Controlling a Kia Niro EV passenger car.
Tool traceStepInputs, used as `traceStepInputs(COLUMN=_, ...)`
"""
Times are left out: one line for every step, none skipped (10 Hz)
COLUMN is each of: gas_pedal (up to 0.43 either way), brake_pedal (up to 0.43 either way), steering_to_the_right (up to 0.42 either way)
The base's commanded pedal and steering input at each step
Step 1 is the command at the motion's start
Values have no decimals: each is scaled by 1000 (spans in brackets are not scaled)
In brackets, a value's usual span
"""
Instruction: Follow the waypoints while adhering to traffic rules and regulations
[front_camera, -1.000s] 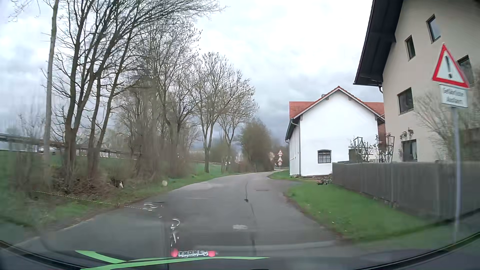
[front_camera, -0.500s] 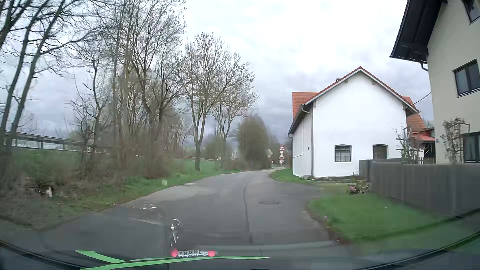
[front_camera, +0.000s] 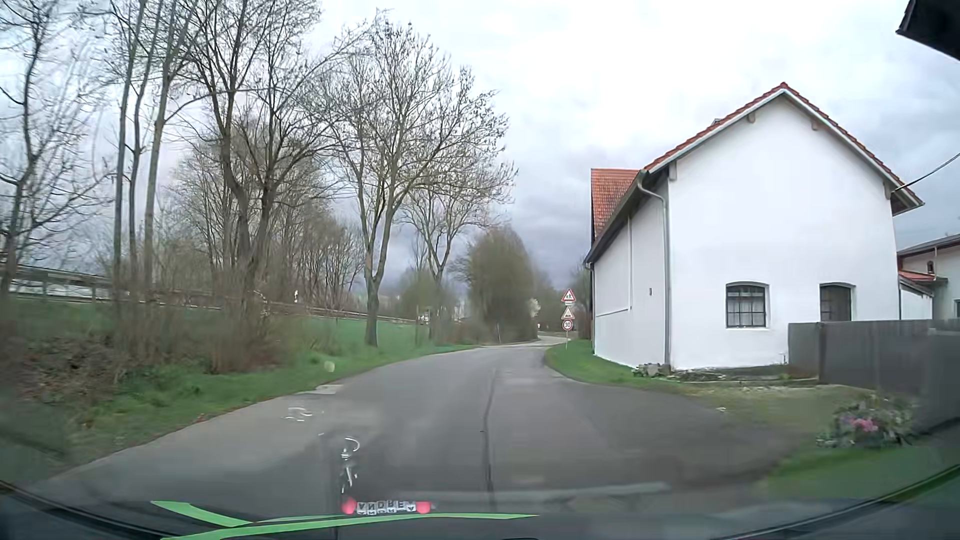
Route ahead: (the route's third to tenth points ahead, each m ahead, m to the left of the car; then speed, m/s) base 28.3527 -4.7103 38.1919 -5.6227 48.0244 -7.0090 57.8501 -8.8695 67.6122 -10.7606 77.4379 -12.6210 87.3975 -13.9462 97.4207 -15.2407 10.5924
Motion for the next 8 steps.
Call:
traceStepInputs(gas_pedal=0, brake_pedal=0, steering_to_the_right=16)
traceStepInputs(gas_pedal=0, brake_pedal=0, steering_to_the_right=16)
traceStepInputs(gas_pedal=0, brake_pedal=0, steering_to_the_right=16)
traceStepInputs(gas_pedal=0, brake_pedal=0, steering_to_the_right=17)
traceStepInputs(gas_pedal=0, brake_pedal=0, steering_to_the_right=19)
traceStepInputs(gas_pedal=0, brake_pedal=0, steering_to_the_right=19)
traceStepInputs(gas_pedal=0, brake_pedal=0, steering_to_the_right=19)
traceStepInputs(gas_pedal=0, brake_pedal=6, steering_to_the_right=20)
